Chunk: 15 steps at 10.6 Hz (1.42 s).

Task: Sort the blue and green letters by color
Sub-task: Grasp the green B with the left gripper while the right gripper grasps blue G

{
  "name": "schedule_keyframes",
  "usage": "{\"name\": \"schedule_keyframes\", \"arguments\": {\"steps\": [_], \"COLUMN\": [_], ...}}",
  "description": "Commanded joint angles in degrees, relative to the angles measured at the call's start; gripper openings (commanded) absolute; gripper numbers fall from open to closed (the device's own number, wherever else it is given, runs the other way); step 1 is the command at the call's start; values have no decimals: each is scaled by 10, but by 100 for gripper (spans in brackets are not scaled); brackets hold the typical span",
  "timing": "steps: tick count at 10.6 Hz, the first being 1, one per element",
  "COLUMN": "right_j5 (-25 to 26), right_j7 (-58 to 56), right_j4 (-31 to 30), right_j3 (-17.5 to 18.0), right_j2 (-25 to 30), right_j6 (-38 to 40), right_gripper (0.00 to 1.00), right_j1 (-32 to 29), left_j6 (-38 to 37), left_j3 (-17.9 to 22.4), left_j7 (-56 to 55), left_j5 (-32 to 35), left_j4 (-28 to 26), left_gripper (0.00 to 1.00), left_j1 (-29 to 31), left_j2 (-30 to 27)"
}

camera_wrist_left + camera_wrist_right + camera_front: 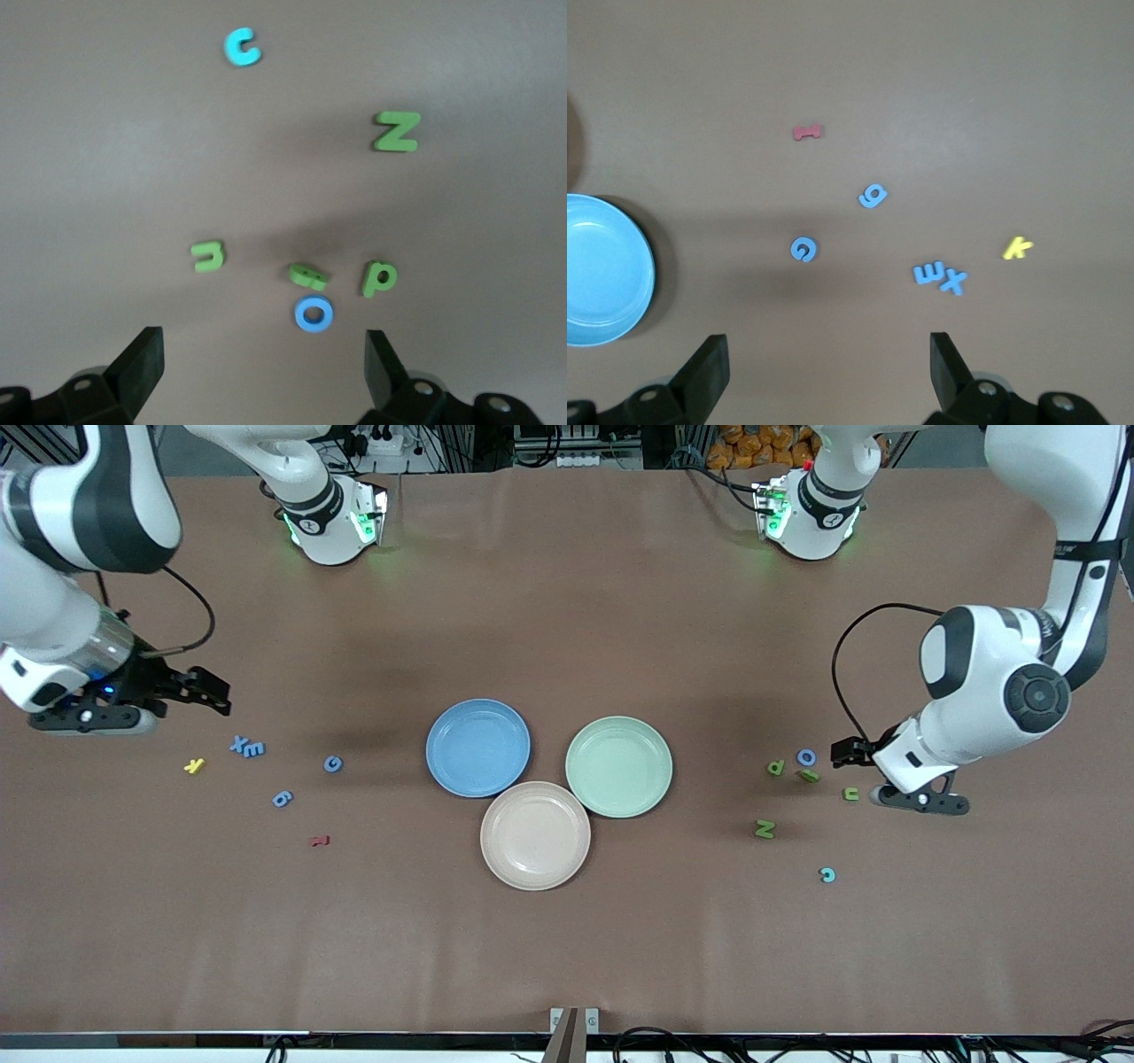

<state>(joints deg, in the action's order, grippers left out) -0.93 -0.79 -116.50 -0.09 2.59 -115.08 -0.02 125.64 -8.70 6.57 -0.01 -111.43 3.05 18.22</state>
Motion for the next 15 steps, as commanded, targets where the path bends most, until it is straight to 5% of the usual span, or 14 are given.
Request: {"name": "schedule_keyframes", "arguments": {"steps": [1, 5, 11, 15], "right_j5": [-49, -49, -51, -68], "right_j7": [46, 100, 172, 176], "right_j4": [-115, -138, -112, -80], "right_j3": [1, 1, 3, 3], "right_j2": [9, -80, -211, -266], "right_j6": [-106, -170, -253, -254], "right_gripper": [100, 100, 100, 100], "right_j1": [19, 39, 51, 54], "left_j6": [55, 190, 203, 208], "left_j3": [-1, -2, -2, -2], "left_j7": [136, 179, 155, 143], "left_j5": [1, 22, 21, 21], "left_j4": [-25, -103, -101, -99], "left_gripper": [100, 100, 83, 83], "left_j1": [2, 1, -2, -5], "left_j2": [16, 30, 67, 77]}}
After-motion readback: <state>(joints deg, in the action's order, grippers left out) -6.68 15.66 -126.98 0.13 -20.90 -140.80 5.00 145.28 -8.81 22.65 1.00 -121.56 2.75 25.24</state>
